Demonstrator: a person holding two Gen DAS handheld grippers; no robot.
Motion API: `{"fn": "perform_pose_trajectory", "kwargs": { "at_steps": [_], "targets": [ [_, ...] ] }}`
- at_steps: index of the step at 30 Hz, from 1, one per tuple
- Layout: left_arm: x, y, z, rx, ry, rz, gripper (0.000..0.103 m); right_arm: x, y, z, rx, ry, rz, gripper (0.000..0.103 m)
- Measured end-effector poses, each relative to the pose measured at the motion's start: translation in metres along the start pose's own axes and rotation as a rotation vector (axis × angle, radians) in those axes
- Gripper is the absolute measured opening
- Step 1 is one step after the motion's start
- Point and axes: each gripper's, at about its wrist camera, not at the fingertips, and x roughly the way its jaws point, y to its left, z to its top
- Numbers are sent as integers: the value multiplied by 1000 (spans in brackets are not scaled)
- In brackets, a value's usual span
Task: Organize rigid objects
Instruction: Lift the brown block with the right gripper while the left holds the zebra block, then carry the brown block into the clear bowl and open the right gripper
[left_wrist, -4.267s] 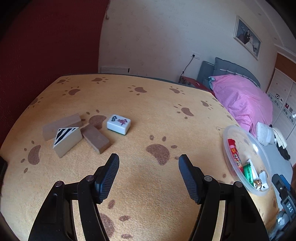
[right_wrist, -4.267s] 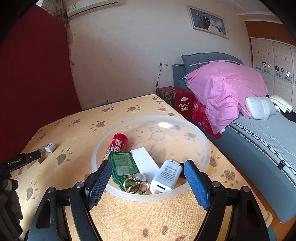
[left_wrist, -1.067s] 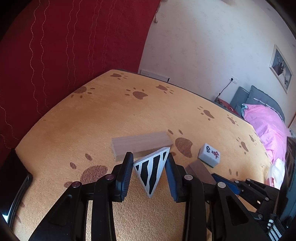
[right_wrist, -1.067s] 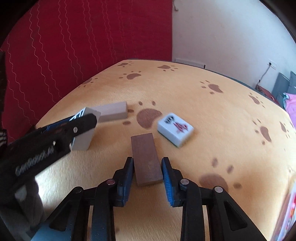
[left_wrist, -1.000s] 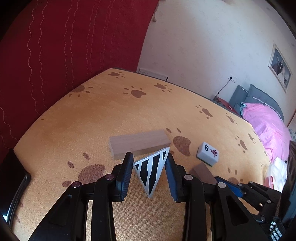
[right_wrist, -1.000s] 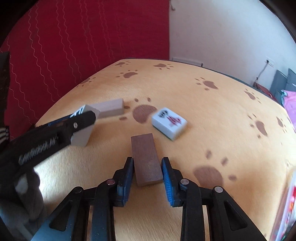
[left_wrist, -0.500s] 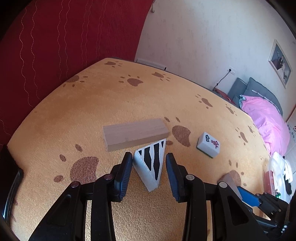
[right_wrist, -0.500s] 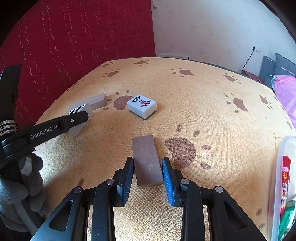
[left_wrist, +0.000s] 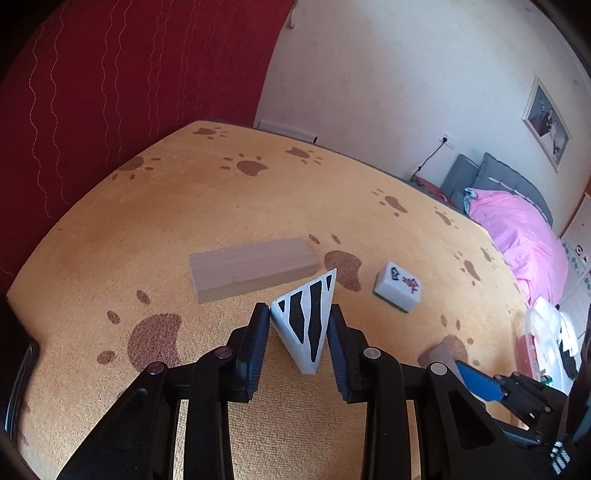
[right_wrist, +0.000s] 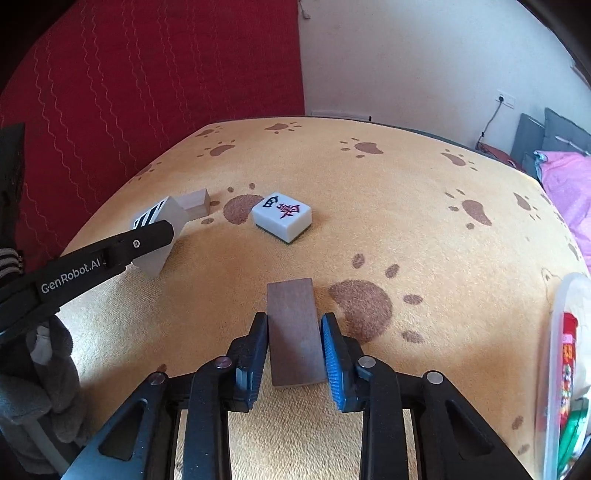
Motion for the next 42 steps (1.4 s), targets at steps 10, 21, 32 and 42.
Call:
{"fn": "perform_pose_trajectory", "kwargs": {
  "at_steps": [10, 21, 32, 42],
  "targets": [
    [-8, -7, 2, 15, -33, -39, 32, -42, -22, -11, 88, -64, -5, 31],
    [-15, -25, -4, 61, -36, -78, 32, -88, -69, -25, 222, -141, -102, 31],
    [-18, -33, -8, 84, -33, -90, 32, -109, -127, -40, 354, -174, -236, 31],
    [-19, -36, -10, 91, -33, -91, 32, -122, -171, -60, 472, -199, -349, 43]
  ]
}}
